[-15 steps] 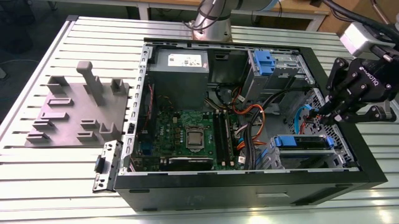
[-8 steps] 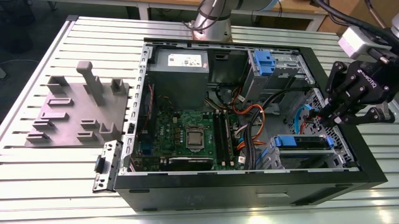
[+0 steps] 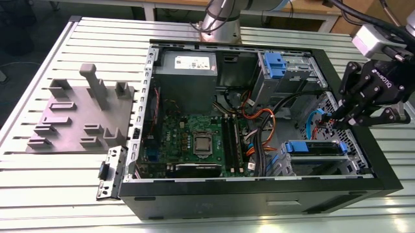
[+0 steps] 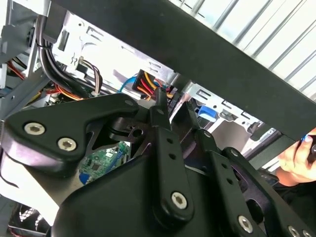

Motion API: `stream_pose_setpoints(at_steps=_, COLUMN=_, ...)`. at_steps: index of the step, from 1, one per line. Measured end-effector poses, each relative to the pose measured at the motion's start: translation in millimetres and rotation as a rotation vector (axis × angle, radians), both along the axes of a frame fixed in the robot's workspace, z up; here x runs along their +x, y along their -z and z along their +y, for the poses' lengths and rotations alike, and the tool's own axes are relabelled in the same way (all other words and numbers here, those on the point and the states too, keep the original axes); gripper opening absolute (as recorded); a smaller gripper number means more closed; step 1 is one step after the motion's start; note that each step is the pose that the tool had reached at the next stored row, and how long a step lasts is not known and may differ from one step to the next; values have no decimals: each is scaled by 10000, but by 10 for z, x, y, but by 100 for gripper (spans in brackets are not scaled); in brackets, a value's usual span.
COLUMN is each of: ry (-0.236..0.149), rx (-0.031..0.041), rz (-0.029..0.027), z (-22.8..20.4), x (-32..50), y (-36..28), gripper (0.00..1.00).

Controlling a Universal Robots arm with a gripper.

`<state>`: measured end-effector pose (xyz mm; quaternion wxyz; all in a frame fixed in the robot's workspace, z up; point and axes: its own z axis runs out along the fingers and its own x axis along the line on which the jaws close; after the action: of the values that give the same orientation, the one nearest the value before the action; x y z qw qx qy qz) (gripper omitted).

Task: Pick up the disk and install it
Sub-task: 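Insert the first disk wire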

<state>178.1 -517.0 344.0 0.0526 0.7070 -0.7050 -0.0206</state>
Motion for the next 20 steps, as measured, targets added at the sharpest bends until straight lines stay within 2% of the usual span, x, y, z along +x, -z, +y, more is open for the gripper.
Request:
stream_pose_setpoints(at_steps=4, ry=1, rx=-42, rz=0, z=0, x=3, y=1, gripper=30)
stream_pose_setpoints(at_steps=5, ry=0, rx=-43, rz=0, z=0, x=4, y=1, gripper=24)
stream_pose_setpoints(at_steps=6, ry=0, rx=-44, rz=0, z=0, x=4, y=0, gripper=24)
stream_pose_setpoints(at_steps=7, ry=0, rx=-44, rz=0, z=1, x=4, y=1, gripper=17)
stream_pose_setpoints(at_steps=13, ry=-1, rx=-45, rz=-8, z=2, x=-17, y=0, gripper=16)
stream_pose_setpoints(at_steps=16, ry=-1, rx=-43, rz=-77, z=-9, x=-79, y=2, gripper=16)
stream_pose_setpoints(at_steps=20, ry=-22, rx=-43, rz=-238, z=-49, x=-119, y=5, gripper=16)
